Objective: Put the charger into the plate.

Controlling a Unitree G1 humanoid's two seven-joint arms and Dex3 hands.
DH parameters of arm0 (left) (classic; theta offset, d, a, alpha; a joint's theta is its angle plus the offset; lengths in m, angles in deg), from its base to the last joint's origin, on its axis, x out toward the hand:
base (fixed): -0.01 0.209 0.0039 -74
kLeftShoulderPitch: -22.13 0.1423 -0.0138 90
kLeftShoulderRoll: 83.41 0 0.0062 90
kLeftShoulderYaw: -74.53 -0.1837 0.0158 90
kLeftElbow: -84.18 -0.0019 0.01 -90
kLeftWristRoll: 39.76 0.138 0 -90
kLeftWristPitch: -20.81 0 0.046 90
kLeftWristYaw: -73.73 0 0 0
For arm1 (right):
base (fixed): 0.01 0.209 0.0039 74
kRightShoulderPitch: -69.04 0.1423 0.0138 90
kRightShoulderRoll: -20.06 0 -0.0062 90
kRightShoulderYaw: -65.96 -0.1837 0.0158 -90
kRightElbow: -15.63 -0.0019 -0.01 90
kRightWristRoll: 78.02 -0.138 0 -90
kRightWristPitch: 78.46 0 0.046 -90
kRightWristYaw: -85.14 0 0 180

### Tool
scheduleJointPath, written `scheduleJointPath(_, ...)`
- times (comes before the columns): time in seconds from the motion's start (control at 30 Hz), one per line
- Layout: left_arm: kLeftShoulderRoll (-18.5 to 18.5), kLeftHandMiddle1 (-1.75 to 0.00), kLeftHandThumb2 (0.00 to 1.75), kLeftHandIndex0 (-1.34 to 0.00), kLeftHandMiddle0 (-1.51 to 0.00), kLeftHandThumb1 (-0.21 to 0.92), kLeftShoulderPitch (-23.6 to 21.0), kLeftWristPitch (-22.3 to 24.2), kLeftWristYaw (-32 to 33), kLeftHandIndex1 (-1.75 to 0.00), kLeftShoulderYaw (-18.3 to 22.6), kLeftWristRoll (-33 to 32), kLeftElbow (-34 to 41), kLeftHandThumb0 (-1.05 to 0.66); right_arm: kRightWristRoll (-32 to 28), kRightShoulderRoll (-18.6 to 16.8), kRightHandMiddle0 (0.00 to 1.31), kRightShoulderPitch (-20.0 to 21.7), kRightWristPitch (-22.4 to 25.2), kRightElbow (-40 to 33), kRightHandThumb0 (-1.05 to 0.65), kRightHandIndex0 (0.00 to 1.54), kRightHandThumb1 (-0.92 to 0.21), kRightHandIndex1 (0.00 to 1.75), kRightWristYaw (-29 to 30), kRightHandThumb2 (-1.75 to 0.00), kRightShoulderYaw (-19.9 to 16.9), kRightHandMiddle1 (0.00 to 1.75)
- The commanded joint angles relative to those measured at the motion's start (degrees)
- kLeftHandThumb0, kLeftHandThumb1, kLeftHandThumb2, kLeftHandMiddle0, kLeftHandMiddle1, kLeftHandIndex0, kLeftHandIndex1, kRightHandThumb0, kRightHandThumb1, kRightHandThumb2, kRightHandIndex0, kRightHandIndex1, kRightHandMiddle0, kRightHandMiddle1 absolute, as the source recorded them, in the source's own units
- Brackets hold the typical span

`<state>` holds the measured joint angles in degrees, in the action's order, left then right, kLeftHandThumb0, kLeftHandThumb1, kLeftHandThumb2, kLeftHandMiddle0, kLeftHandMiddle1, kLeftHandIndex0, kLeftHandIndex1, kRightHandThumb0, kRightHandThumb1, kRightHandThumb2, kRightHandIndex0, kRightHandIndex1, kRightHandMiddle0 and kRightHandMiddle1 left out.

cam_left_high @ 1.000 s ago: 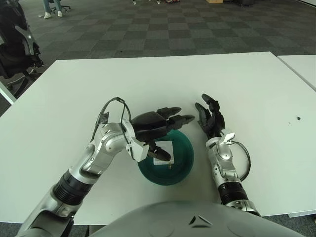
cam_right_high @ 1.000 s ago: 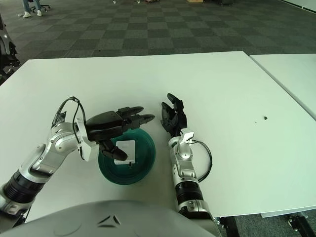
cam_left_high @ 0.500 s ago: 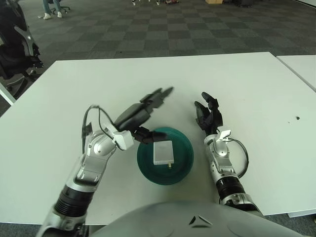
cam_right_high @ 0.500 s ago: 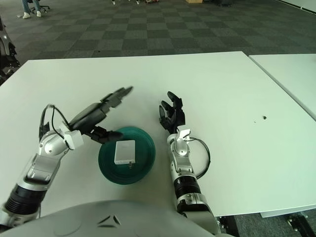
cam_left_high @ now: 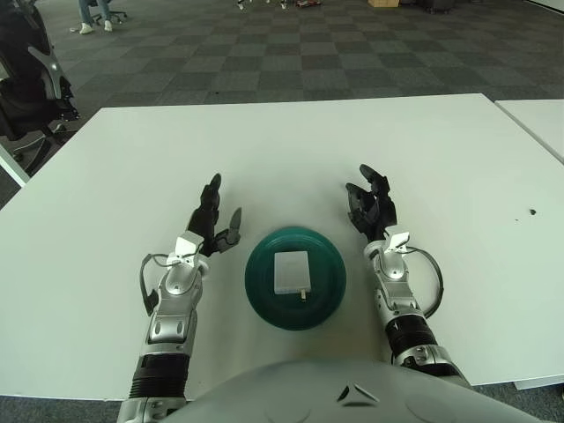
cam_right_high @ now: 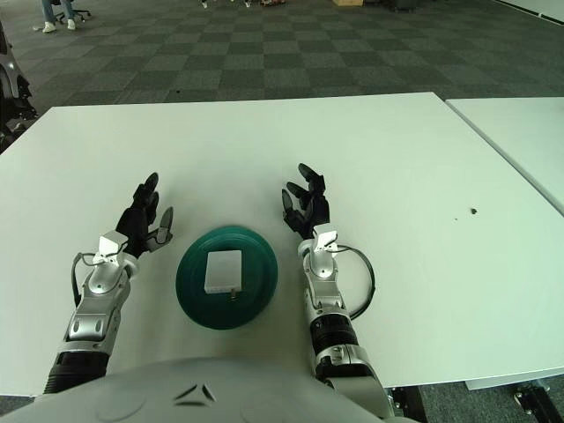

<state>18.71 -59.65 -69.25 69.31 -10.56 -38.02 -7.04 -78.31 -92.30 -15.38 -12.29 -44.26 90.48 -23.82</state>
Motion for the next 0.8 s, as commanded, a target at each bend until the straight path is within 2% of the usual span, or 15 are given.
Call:
scheduleJointPath(0.0, 0.9, -0.03, 0.99, 0.00, -0.16, 0.92, 0.0, 0.6, 0.8, -0.47, 1.3, -2.2, -1.8, -0.94, 1.6, 1.0, 0.00, -9.0, 4.0, 4.7, -0.59, 0.17, -0.89, 0.69, -0.6, -0.55, 0.9, 0.68)
scheduleJointPath(0.23, 3.0, -0.02, 0.99, 0.00, -0.15, 0.92, 5.7, -8.2, 1.2, -0.52, 1.4, -3.5, -2.9, -0.91, 3.6, 2.2, 0.00, -12.0, 4.6, -0.7, -0.66, 0.20, -0.92, 0.47, -1.2, -0.70, 2.5, 0.69)
scheduleJointPath(0.27, 3.4, -0.01, 0.99, 0.00, -0.15, 0.92, 6.1, -9.3, 1.6, -0.53, 1.4, -3.5, -3.1, -0.90, 3.5, 2.3, 0.00, -12.3, 5.0, -1.5, -0.68, 0.20, -0.92, 0.38, -1.5, -0.74, 2.6, 0.68)
scheduleJointPath(0.4, 4.7, -0.01, 0.98, 0.00, -0.16, 0.92, 7.9, -11.8, 2.6, -0.54, 1.5, -3.4, -3.4, -0.89, 3.0, 2.7, 0.00, -13.3, 6.4, -4.0, -0.70, 0.23, -0.92, 0.21, -2.6, -0.81, 2.7, 0.64)
scheduleJointPath(0.77, 7.8, -0.02, 0.99, 0.00, -0.18, 0.92, 11.8, -17.5, 2.9, -0.52, 0.4, -4.7, -5.7, -0.89, 0.0, 4.0, 0.00, -16.2, 7.9, -8.5, -0.74, 0.19, -0.92, 0.07, -7.4, -0.89, 1.5, 0.58)
